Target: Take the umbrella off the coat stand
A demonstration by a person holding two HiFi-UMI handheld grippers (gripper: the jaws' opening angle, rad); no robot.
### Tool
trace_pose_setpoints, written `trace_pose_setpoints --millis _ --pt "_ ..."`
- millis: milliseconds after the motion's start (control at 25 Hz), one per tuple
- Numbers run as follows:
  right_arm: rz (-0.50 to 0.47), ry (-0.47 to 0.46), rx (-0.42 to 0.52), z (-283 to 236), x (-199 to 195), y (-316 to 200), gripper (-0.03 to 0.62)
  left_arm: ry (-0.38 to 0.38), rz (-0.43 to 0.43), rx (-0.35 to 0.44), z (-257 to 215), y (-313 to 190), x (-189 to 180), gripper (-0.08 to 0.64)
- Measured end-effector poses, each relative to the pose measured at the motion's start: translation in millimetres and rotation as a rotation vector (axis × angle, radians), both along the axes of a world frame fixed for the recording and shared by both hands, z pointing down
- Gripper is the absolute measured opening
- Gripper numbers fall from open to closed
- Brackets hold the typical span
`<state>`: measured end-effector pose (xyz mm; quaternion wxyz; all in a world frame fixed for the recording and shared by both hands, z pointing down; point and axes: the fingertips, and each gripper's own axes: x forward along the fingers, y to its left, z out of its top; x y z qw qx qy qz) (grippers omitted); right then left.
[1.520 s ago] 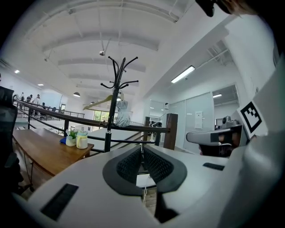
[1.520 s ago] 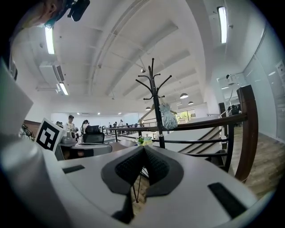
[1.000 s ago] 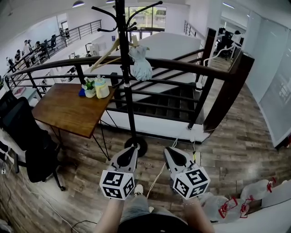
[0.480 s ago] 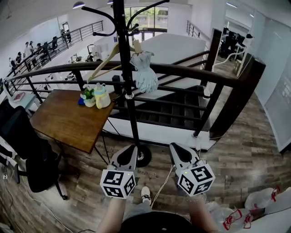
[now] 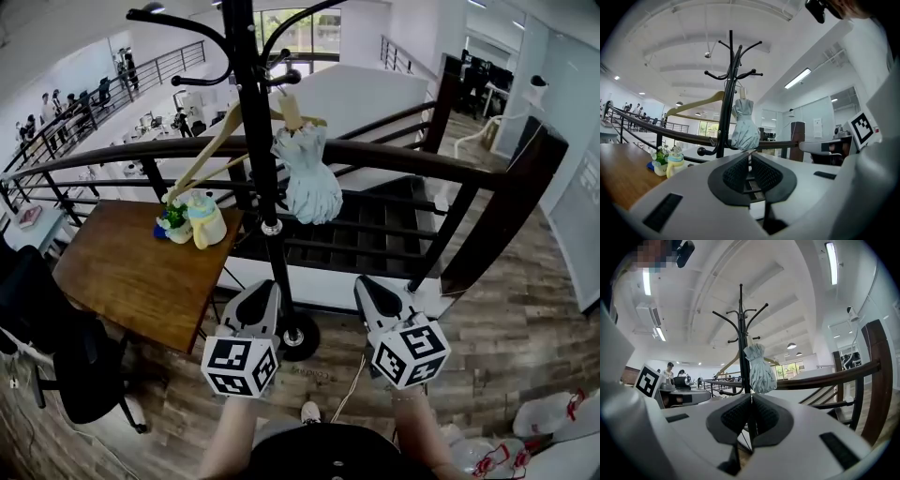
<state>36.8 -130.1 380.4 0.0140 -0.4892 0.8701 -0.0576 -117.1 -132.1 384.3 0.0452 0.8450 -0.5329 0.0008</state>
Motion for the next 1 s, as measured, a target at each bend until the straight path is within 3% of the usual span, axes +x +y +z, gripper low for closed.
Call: trace_pose_setpoints --millis 360,720,1000 --pt "0.031 -0.038 -0.001 1 -7 -43 0.029 -0.007 0.013 -0.002 -1 -44 -11 0.028" --pt "-0.022 -0.067 -0.003 -5 -12 -69 0.029 0.097 0.026 -0.028 -8 -65 -7 0.028" --pt "-0.095 -0.056 0.028 -23 -10 -105 0.031 0.077 -0.024 -0.008 -18 -89 -2 0.028"
